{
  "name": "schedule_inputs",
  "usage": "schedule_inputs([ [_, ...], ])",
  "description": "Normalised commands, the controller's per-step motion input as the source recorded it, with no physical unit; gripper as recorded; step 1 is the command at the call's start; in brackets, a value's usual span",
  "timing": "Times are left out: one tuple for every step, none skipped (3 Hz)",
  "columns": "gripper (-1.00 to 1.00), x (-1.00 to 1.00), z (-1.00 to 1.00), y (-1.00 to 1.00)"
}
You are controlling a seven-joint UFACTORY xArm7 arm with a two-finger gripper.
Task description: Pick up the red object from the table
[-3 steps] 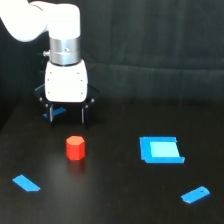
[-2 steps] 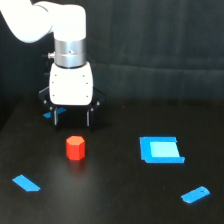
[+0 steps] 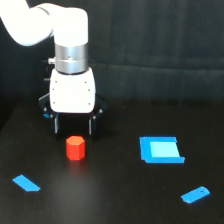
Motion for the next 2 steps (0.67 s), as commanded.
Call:
schedule_inputs([
  [0.95,0.21,-0.12,-0.81],
  [0.97,0.12,-0.36,-0.73],
])
